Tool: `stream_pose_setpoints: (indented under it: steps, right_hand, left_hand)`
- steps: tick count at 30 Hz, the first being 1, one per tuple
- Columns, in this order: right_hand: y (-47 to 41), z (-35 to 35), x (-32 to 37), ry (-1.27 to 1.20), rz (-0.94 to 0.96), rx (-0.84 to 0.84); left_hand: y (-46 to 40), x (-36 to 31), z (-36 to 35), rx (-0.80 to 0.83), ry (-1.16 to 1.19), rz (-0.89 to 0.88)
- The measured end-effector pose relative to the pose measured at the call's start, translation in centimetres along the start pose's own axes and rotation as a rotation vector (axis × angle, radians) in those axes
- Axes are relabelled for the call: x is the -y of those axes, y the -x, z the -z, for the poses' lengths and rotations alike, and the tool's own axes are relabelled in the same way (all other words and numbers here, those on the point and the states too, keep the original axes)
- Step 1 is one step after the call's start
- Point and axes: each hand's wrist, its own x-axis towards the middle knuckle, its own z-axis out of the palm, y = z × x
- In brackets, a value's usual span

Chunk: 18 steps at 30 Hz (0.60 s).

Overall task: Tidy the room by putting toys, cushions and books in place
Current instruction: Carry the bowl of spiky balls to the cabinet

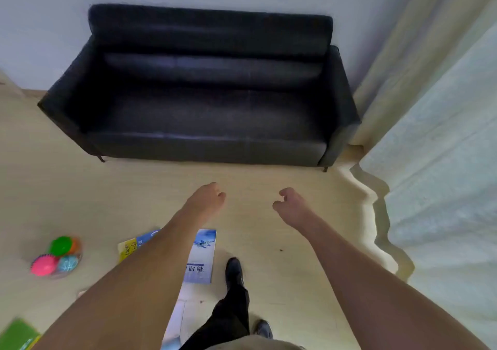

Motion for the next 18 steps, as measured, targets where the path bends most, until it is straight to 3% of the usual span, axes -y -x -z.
stream_pose_setpoints:
  steps: [10, 18]
  right_hand:
    - [-13.8, 1.7, 13.3, 0.071, 0.058, 0.021]
    - [-26.1, 0.9, 21.4, 0.149, 0.048, 0.145]
  left_hand:
    - [-15.8, 3.0, 9.7, 0.034, 0.020, -0.002]
    - [-27.7, 5.4, 14.4, 0.041, 0.076, 0.110]
